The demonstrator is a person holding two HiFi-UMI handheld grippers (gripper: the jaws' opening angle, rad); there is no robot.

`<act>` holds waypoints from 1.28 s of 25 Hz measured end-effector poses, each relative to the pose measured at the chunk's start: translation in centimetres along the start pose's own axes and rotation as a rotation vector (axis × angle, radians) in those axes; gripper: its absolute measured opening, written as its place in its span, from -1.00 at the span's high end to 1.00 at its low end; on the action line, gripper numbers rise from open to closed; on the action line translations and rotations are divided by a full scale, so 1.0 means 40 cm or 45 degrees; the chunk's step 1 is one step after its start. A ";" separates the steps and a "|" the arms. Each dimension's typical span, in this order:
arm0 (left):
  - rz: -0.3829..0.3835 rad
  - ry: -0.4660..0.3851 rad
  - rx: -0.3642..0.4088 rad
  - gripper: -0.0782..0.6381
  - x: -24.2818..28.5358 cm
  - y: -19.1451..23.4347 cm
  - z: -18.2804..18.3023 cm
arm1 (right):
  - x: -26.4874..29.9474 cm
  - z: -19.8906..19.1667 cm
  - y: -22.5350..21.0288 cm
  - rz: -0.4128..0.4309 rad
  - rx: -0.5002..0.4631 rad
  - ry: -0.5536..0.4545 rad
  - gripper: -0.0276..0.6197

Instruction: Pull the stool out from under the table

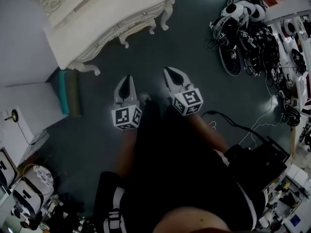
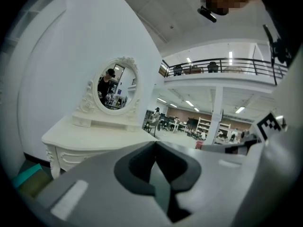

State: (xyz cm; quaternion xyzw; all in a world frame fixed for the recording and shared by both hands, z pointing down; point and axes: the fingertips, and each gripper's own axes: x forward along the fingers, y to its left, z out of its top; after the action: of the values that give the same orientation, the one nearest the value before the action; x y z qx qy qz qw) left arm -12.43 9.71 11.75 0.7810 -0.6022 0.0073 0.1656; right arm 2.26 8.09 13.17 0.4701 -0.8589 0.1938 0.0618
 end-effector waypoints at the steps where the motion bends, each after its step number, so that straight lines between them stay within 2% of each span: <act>1: -0.010 -0.002 0.006 0.76 0.017 0.010 0.006 | 0.016 0.005 -0.003 -0.011 0.006 -0.002 0.92; 10: -0.004 0.005 -0.009 0.76 0.149 0.059 0.009 | 0.144 0.025 -0.086 -0.051 0.091 -0.009 0.92; 17: 0.066 -0.001 -0.033 0.76 0.294 0.068 -0.020 | 0.256 0.011 -0.191 -0.003 0.097 0.042 0.92; 20: 0.096 0.005 -0.034 0.76 0.347 0.073 -0.059 | 0.306 -0.011 -0.245 0.021 0.072 0.067 0.92; 27: 0.145 0.017 -0.069 0.76 0.469 0.103 -0.140 | 0.448 -0.070 -0.351 0.072 0.098 0.094 0.92; 32: 0.153 0.009 -0.081 0.76 0.531 0.138 -0.218 | 0.539 -0.154 -0.397 0.054 0.145 0.087 0.92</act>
State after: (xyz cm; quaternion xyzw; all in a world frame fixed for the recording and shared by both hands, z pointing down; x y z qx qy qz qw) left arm -10.15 -9.08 25.86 0.7377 -0.6474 0.0008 0.1916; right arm 3.12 -14.08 29.40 0.4477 -0.8536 0.2594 0.0601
